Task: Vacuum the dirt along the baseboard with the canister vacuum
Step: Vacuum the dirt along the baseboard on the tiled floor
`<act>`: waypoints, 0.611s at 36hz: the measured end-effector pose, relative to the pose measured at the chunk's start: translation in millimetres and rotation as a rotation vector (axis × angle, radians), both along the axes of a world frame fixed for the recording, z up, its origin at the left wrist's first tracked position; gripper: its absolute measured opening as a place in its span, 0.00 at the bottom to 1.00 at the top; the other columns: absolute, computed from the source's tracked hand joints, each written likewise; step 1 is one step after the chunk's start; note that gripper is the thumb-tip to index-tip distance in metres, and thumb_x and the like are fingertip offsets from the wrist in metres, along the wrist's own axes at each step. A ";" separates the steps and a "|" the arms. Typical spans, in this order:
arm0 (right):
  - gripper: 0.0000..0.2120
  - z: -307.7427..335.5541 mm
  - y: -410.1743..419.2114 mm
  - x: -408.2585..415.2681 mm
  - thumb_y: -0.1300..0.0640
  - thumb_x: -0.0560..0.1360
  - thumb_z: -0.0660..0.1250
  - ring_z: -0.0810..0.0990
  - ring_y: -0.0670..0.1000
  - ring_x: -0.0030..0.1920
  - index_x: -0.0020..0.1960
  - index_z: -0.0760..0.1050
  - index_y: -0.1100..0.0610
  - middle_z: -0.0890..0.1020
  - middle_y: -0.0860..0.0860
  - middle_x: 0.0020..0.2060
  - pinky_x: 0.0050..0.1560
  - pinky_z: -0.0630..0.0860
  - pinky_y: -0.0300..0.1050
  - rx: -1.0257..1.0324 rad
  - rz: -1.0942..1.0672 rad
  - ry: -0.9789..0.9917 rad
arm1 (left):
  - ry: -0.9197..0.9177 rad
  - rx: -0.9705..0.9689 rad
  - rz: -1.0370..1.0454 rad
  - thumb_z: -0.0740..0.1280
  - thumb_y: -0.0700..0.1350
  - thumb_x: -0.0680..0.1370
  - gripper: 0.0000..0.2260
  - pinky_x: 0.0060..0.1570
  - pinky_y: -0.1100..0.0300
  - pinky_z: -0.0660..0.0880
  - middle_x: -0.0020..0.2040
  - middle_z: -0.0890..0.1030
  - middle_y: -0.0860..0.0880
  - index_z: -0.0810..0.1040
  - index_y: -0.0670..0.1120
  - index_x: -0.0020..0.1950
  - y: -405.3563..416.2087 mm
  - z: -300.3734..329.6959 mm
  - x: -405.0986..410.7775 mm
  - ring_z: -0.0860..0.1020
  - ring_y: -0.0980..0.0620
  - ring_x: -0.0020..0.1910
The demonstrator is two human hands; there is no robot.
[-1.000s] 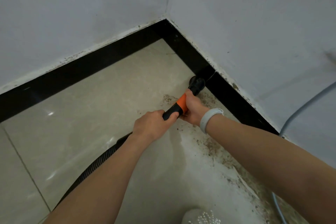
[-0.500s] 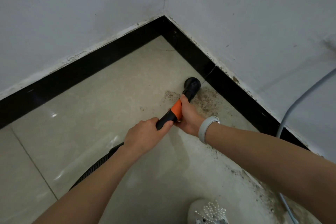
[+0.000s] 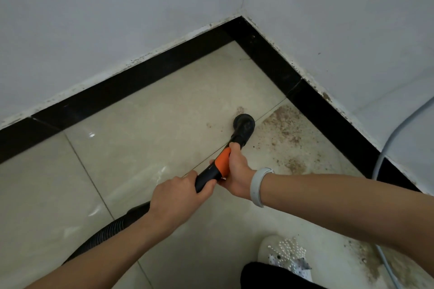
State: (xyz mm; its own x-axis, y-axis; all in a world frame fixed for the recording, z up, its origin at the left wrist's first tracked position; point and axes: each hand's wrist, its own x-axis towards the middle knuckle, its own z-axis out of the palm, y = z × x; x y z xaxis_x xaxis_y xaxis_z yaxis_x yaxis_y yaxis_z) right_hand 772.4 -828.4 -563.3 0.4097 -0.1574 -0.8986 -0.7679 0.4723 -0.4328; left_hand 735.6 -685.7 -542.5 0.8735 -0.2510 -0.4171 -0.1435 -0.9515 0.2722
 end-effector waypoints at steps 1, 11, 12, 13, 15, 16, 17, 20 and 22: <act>0.13 0.2 2.2 -1.0 0.47 0.80 0.54 0.78 0.54 0.42 0.46 0.68 0.56 0.79 0.55 0.38 0.44 0.76 0.51 0.000 0.012 0.001 | -0.007 0.004 0.005 0.52 0.67 0.78 0.20 0.32 0.58 0.67 0.31 0.71 0.54 0.66 0.51 0.44 1.8 0.6 -2.8 0.74 0.50 0.33; 0.14 10.8 -16.8 35.6 0.47 0.81 0.53 0.78 0.54 0.37 0.46 0.66 0.56 0.78 0.56 0.35 0.38 0.76 0.49 -0.091 0.061 -0.031 | 0.022 -0.037 0.101 0.53 0.67 0.78 0.23 0.40 0.56 0.70 0.40 0.77 0.48 0.68 0.47 0.46 -30.1 1.2 25.2 0.79 0.44 0.42; 0.14 11.2 -20.1 40.0 0.46 0.81 0.53 0.78 0.53 0.36 0.46 0.66 0.56 0.78 0.56 0.35 0.37 0.75 0.48 -0.102 0.048 -0.030 | 0.017 -0.034 0.105 0.53 0.67 0.78 0.23 0.40 0.56 0.70 0.40 0.77 0.47 0.69 0.47 0.46 -36.1 1.2 28.2 0.79 0.44 0.41; 0.14 11.0 -23.7 43.4 0.46 0.81 0.53 0.78 0.53 0.36 0.46 0.66 0.56 0.78 0.56 0.35 0.36 0.75 0.48 -0.111 0.034 -0.031 | 0.017 -0.034 0.104 0.53 0.67 0.78 0.24 0.40 0.56 0.70 0.39 0.77 0.47 0.69 0.46 0.47 -41.5 1.4 30.6 0.78 0.44 0.41; 0.14 10.3 -30.8 47.5 0.46 0.81 0.54 0.77 0.52 0.35 0.46 0.67 0.56 0.77 0.56 0.35 0.36 0.75 0.48 -0.122 0.024 -0.033 | 0.036 -0.041 0.099 0.52 0.67 0.78 0.24 0.39 0.55 0.70 0.39 0.75 0.48 0.69 0.46 0.47 -49.8 1.6 34.3 0.77 0.45 0.39; 0.14 10.1 -33.4 48.5 0.47 0.81 0.54 0.77 0.52 0.36 0.46 0.67 0.56 0.77 0.56 0.35 0.36 0.75 0.48 -0.123 0.029 -0.031 | 0.047 -0.042 0.100 0.52 0.67 0.78 0.24 0.39 0.55 0.70 0.39 0.75 0.48 0.68 0.46 0.47 -51.9 1.8 35.4 0.75 0.45 0.39; 0.14 10.2 -35.8 49.2 0.47 0.81 0.54 0.77 0.53 0.36 0.45 0.66 0.56 0.77 0.56 0.36 0.36 0.75 0.49 -0.119 0.039 -0.030 | 0.054 -0.044 0.106 0.52 0.68 0.78 0.24 0.39 0.55 0.69 0.39 0.75 0.48 0.68 0.47 0.47 -52.4 2.1 36.4 0.74 0.45 0.38; 0.14 11.3 -34.2 53.1 0.47 0.81 0.54 0.78 0.53 0.37 0.46 0.67 0.57 0.78 0.56 0.37 0.36 0.75 0.49 -0.104 0.070 -0.043 | 0.063 -0.073 0.144 0.52 0.68 0.78 0.24 0.40 0.55 0.70 0.40 0.75 0.48 0.68 0.47 0.46 -46.4 1.1 37.8 0.74 0.45 0.39; 0.14 11.9 -26.6 56.5 0.47 0.82 0.54 0.78 0.53 0.37 0.46 0.66 0.58 0.78 0.57 0.37 0.36 0.76 0.49 -0.090 0.104 -0.059 | 0.058 -0.080 0.171 0.51 0.68 0.78 0.25 0.42 0.54 0.72 0.40 0.77 0.48 0.69 0.46 0.47 -37.8 -0.1 38.4 0.77 0.44 0.41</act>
